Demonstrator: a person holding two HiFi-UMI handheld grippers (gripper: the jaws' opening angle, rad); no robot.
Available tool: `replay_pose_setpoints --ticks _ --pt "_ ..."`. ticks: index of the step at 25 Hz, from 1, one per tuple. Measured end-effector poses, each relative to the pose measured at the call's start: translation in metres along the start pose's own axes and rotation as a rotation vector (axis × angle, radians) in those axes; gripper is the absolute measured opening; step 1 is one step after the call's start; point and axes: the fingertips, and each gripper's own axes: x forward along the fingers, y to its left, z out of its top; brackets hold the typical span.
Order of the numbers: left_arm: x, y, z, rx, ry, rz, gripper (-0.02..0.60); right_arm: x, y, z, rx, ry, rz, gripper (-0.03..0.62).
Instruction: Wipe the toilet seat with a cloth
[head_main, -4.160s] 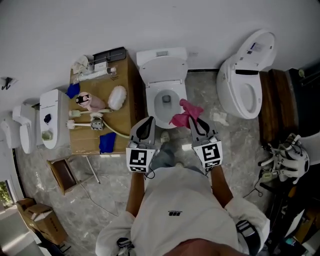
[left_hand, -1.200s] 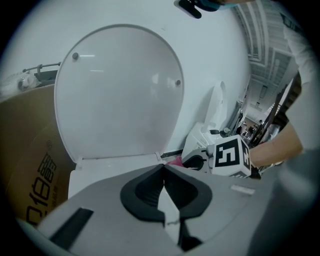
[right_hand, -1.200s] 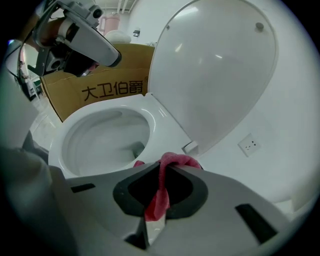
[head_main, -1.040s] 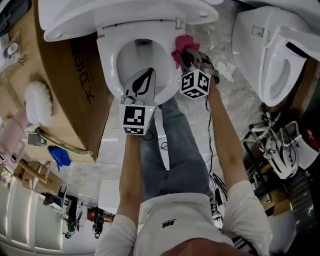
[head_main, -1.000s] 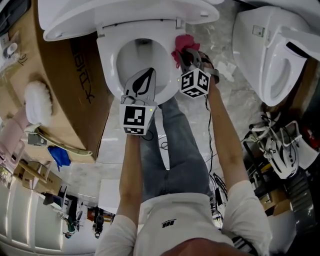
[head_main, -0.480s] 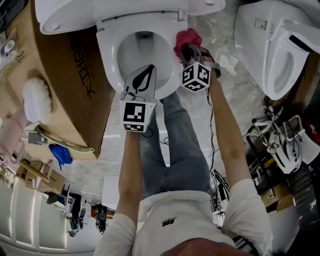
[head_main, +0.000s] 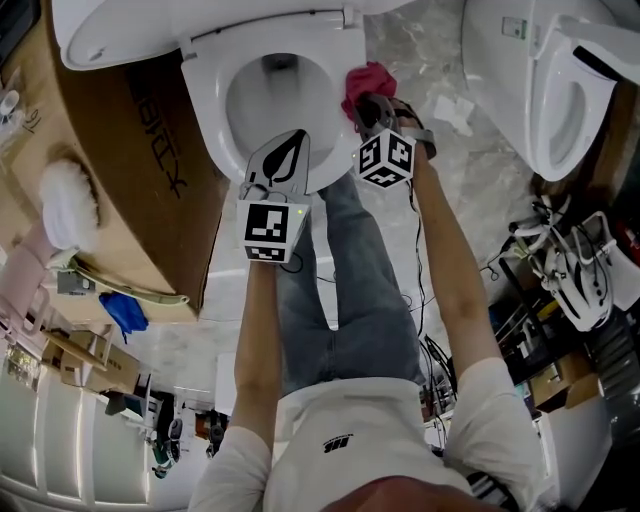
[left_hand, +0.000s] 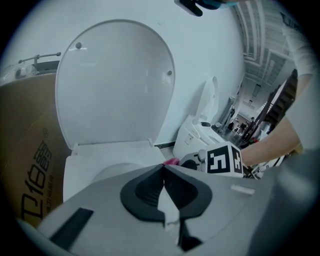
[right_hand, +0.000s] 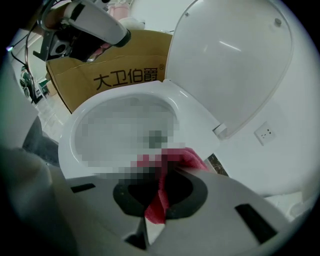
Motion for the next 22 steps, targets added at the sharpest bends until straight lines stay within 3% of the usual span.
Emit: replay_pose_setpoints --ticks 22 --pt "-0.033 -0.018 -0.051 -0.003 0.022 -0.036 0.009 -0.024 0.096 -0.024 -0.004 0.062 0.043 0.011"
